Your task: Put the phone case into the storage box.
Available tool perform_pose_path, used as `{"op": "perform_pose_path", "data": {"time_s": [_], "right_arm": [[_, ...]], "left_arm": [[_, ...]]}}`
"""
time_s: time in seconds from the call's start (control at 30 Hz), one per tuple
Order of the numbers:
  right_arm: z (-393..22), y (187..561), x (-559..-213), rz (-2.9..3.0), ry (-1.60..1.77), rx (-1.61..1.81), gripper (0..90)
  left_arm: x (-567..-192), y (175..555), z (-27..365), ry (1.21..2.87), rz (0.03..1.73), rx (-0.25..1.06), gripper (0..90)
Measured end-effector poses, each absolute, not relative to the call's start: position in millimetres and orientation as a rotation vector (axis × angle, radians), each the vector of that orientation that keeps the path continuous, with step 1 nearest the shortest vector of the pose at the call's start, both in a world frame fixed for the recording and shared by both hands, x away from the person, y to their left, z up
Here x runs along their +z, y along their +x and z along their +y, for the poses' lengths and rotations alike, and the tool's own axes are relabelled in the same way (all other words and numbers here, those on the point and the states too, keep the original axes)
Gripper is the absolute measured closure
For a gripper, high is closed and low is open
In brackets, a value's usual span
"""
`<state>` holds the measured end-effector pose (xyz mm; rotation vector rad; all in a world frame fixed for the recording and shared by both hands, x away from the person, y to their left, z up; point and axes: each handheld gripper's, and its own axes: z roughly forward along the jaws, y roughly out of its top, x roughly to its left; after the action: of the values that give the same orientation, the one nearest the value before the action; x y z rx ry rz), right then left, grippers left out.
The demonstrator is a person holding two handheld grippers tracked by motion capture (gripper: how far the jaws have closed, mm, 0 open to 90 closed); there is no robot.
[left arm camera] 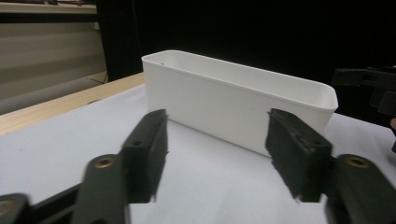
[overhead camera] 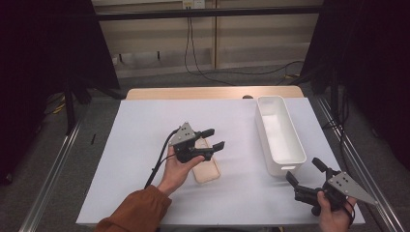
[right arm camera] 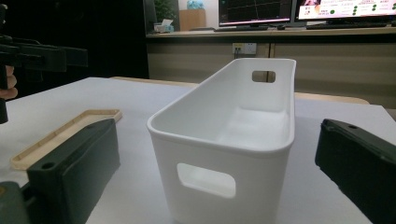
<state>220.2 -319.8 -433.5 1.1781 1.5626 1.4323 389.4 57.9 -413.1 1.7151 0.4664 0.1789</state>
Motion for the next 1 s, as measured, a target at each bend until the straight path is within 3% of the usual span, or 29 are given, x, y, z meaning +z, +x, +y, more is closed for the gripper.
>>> {"op": "perform_pose_path", "data": {"time_s": [0.13, 0.23, 0.6, 0.67, 1.0], "right_arm": [[-319.7, 220.3, -433.5, 1.565, 1.175, 1.430, 0.0], [-319.6, 220.2, -433.5, 1.566, 1.174, 1.430, 0.0], [-319.4, 220.0, -433.7, 1.564, 1.176, 1.431, 0.0], [-319.5, 220.1, -433.6, 1.564, 1.174, 1.429, 0.0], [-319.6, 220.0, -433.7, 1.560, 1.178, 1.431, 0.0]], "left_arm": [[-413.3, 389.8, 55.6, 1.726, 0.461, 0.168, 53.3], [-413.8, 390.0, 54.6, 1.745, 0.449, 0.161, 57.5], [-416.4, 389.7, 50.6, 1.811, 0.430, 0.103, 86.7], [-416.6, 390.2, 49.8, 1.821, 0.435, 0.084, 90.0], [-414.3, 395.8, 48.7, 1.934, 0.501, -0.013, 90.0]]}}
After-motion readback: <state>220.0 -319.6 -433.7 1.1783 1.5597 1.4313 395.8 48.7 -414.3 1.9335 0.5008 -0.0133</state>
